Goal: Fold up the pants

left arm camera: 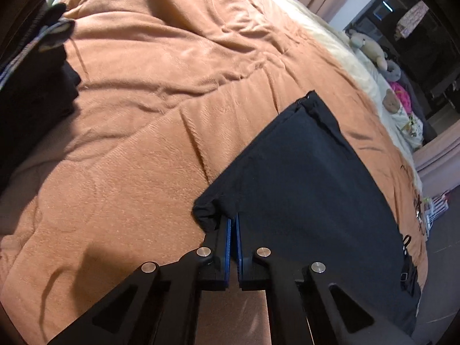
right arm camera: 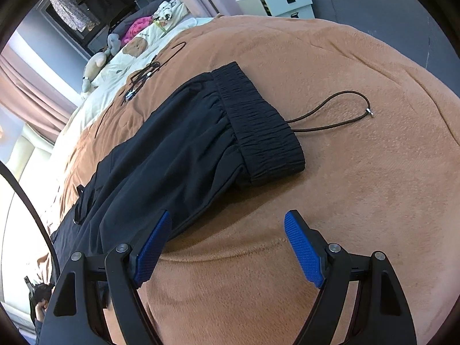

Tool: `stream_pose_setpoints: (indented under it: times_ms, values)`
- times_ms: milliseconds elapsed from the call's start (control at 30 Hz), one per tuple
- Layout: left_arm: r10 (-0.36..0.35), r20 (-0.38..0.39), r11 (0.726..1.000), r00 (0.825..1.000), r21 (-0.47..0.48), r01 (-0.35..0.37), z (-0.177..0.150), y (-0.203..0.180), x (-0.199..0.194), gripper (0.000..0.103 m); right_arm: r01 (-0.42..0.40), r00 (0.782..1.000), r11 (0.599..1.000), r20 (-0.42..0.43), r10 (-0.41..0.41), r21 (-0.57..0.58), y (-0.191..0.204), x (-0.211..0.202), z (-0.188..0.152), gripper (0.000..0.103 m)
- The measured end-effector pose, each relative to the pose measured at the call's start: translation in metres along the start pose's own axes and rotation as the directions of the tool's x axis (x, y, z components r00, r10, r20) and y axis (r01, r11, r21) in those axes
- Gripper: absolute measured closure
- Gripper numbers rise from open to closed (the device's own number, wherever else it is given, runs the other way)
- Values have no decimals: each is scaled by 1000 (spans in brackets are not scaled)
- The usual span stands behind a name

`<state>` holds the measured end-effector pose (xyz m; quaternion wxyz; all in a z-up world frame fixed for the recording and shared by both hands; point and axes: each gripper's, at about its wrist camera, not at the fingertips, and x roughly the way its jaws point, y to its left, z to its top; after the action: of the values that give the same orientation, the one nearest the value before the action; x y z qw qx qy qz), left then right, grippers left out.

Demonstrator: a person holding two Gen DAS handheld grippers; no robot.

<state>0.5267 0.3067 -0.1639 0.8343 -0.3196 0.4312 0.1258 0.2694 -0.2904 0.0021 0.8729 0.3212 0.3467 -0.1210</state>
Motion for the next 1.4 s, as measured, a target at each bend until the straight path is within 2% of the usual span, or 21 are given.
stream_pose_setpoints:
  times_ms: [200, 233, 267, 333, 367, 533, 700, 900, 1067, 1200, 1233, 1267, 1333, 1367, 1400]
  values:
    - [-21, -1, 1000, 1000, -22, 21, -4, 8, -8, 100, -16, 1000, 1000, -10, 17, 3, 0, 0, -5, 23]
    - [-28, -7, 999, 1000, -25, 28, -5, 9, -8, 94, -24, 1000, 1000, -9, 24, 6, 0, 0, -4, 23]
    - [-32, -20, 999, 999, -30, 31, -6, 10, -8, 82, -29, 1000, 1000, -9, 29, 9, 0, 0, -4, 23]
    - [-56, -23, 997, 998, -48, 55, -8, 12, -9, 64, -48, 999, 999, -14, 49, 21, -1, 0, -5, 23]
    - [-70, -21, 996, 997, -56, 68, -8, 12, -10, 62, -64, 998, 997, -18, 65, 31, -3, 1, -6, 23]
    - [-143, -49, 982, 989, -132, 135, -13, 14, -4, 61, -116, 993, 989, -4, 117, 93, -18, 2, -9, 23]
    - [-153, -36, 977, 988, -155, 145, -12, 13, 4, 61, -146, 989, 976, 17, 145, 159, -33, 10, -13, 23]
    - [-169, -1, 967, 986, -194, 165, -15, 13, 3, 61, -221, 975, 940, 95, 203, 259, -52, 15, -16, 23]
    - [-179, -1, 964, 984, -202, 175, -18, 9, 5, 61, -243, 968, 923, 131, 213, 298, -54, 24, -18, 23]
    - [-152, -9, 979, 988, -142, 149, -10, 1, 14, 62, -268, 962, 904, 151, 229, 333, -51, 31, -18, 23]
    - [-148, -8, 979, 989, -141, 145, -7, 0, 15, 66, -273, 960, 899, 154, 233, 342, -50, 33, -17, 23]
    - [-143, -9, 979, 990, -146, 140, -5, 1, 17, 73, -273, 960, 898, 154, 233, 344, -49, 35, -17, 29]
    - [-141, -13, 977, 990, -165, 137, -3, 4, 20, 81, -269, 962, 896, 146, 231, 352, -48, 38, -16, 50]
    - [-145, -14, 974, 989, -175, 140, -2, 5, 21, 87, -267, 963, 892, 137, 233, 364, -50, 40, -15, 68]
    - [-148, -15, 972, 989, -184, 143, -1, 7, 21, 90, -268, 963, 888, 131, 236, 374, -53, 41, -14, 77]
